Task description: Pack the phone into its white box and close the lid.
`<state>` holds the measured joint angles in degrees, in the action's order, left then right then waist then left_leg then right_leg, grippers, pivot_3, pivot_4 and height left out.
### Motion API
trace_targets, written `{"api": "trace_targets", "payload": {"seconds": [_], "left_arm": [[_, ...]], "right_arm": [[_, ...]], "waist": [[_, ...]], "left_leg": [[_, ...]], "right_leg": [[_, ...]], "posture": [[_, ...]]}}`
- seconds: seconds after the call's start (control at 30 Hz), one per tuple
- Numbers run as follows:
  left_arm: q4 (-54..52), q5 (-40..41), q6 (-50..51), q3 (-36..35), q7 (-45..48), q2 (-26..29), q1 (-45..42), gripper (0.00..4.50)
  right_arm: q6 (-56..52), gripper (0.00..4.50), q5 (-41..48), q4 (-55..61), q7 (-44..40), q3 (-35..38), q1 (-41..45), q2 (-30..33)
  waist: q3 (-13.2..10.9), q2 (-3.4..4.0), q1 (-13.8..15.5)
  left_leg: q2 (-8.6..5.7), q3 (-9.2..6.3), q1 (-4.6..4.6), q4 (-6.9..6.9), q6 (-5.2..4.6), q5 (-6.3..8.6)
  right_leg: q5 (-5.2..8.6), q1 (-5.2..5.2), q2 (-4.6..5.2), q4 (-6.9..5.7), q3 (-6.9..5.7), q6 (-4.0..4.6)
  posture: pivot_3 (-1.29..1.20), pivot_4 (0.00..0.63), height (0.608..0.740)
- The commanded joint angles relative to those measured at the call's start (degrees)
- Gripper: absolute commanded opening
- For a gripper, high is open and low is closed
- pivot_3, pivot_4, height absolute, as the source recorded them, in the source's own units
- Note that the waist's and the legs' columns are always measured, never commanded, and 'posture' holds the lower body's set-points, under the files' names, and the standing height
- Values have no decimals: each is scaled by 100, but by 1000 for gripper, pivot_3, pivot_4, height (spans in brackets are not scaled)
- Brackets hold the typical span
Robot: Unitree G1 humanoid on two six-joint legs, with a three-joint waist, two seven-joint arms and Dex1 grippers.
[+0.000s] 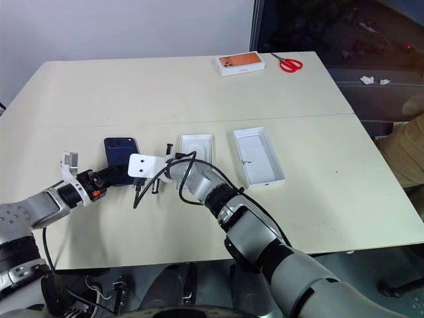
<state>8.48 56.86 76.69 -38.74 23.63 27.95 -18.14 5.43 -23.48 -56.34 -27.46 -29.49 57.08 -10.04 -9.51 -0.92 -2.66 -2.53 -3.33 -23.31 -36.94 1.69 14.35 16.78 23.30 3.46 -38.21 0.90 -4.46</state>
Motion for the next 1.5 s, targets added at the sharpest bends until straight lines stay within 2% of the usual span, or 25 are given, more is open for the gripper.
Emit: {"api": "trace_targets", "payload": {"seconds": [0.03,0.6,0.7,0.77,0.8,1.03,1.1,1.2,1.37,1.43,1.5], "left_arm": [[1,156,-86,13,162,-22,24,2174],[58,247,-195,44,290,-85,223,2174],[162,301,-158,-12,249,-124,198,1319],[137,268,-219,4,251,-127,210,333],[135,266,-227,24,248,-121,232,53],[151,391,-142,24,178,-149,273,53],[201,443,-112,-25,179,-155,274,53],[193,652,-100,-172,261,-168,281,53],[72,1137,-60,-409,336,-182,262,53],[62,1333,-16,-466,306,-170,256,53],[31,1727,116,-577,331,-116,250,0]], "right_arm": [[22,0,-11,192,-29,0,-15,-17],[4,0,-27,309,-22,44,1,85],[6,0,-32,323,-18,36,-8,96],[-1,0,-31,333,-27,33,-17,102],[-6,0,-30,344,-37,32,-23,105],[-63,0,48,442,-109,110,-33,122],[-138,0,299,595,-261,320,-58,101],[-590,0,1282,1198,-987,987,-161,2],[-2318,0,3006,2759,-2087,1928,-243,-3],[-2822,0,3319,3169,-2213,2038,-278,61],[-3127,548,3490,3627,-2400,1998,-348,266]], "waist": [[0,0,1],[0,0,8],[0,0,6],[0,0,11],[0,0,8],[-1,0,6],[-1,0,7],[-1,0,7],[-4,-1,12],[-4,-3,15],[-5,-3,21]], "left_leg": [[0,0,0,0,0,0],[0,0,-1,0,-1,0],[0,0,-2,0,-1,0],[0,0,-3,0,-1,0],[0,0,-2,0,-1,0],[0,0,-3,3,-1,1],[0,0,-3,3,-1,1],[0,0,-4,4,-2,1],[2,-2,-8,4,-18,11],[3,-2,-10,4,-25,14],[3,-2,-10,3,-26,15]], "right_leg": [[0,0,0,0,0,0],[0,1,1,2,0,0],[0,1,1,2,0,0],[0,2,1,2,0,0],[0,2,1,2,0,0],[0,3,1,2,0,0],[0,3,1,3,0,0],[0,2,1,3,0,0],[0,4,1,5,-1,0],[0,4,1,5,-1,0],[0,5,2,7,-1,0]], "posture": [[0,150,740],[0,150,740],[0,150,740],[0,150,740],[0,150,740],[0,150,740],[0,150,740],[0,150,740],[0,150,740],[0,150,740],[0,150,740]]}}
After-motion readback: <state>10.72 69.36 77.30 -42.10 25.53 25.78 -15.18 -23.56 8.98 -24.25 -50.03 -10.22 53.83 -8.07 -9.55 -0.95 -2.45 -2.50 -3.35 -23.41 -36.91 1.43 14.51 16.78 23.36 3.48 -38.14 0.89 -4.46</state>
